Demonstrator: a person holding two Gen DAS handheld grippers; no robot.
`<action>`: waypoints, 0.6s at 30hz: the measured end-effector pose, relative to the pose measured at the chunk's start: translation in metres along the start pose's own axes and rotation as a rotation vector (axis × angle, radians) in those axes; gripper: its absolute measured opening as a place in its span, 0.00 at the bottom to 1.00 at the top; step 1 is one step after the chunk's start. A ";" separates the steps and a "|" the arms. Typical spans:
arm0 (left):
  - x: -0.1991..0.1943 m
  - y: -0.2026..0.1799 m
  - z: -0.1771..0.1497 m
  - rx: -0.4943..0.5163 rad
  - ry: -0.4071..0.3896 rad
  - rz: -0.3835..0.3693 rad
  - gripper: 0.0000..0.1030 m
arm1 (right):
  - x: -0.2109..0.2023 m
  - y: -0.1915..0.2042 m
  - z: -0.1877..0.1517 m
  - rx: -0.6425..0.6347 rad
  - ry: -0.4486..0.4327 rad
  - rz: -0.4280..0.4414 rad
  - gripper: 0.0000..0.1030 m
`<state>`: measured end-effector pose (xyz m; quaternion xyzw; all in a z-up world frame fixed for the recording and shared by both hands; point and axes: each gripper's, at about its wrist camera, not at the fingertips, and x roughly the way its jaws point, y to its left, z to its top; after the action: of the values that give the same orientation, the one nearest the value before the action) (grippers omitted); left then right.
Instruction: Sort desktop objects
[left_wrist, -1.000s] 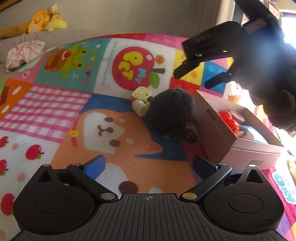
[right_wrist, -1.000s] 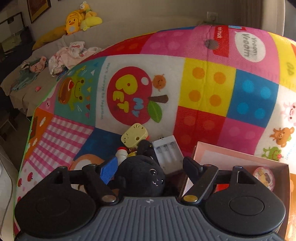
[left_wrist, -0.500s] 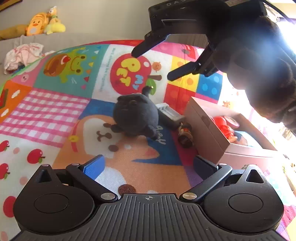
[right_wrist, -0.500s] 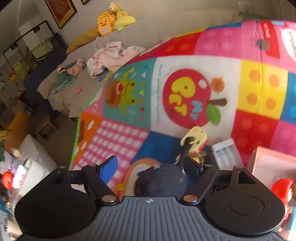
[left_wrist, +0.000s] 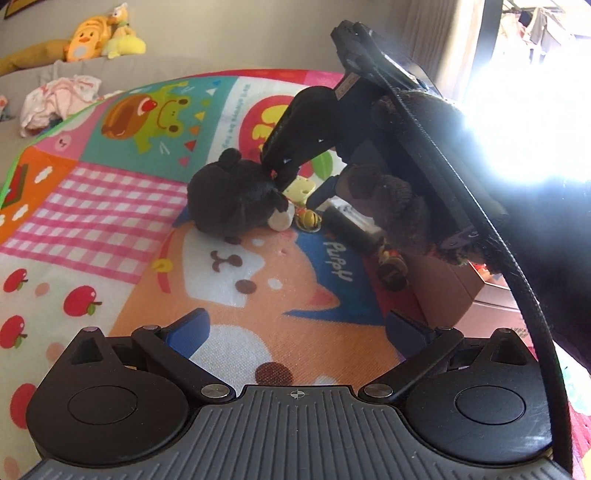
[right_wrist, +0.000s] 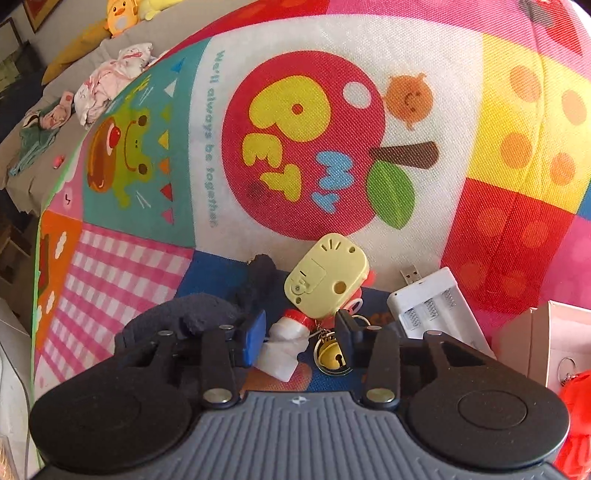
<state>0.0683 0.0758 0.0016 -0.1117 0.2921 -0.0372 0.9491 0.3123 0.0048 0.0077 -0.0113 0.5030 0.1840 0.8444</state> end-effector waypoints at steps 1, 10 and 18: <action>0.000 0.000 0.000 -0.002 0.001 0.000 1.00 | 0.001 0.000 -0.001 -0.003 -0.003 -0.001 0.40; 0.000 -0.001 -0.001 0.005 0.002 -0.012 1.00 | -0.028 -0.014 -0.022 -0.046 0.043 0.034 0.25; 0.000 -0.010 -0.005 0.059 0.033 -0.084 1.00 | -0.090 -0.027 -0.085 -0.069 0.146 0.148 0.24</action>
<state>0.0658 0.0649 0.0000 -0.0955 0.3016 -0.0876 0.9446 0.2109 -0.0649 0.0380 -0.0167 0.5559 0.2616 0.7888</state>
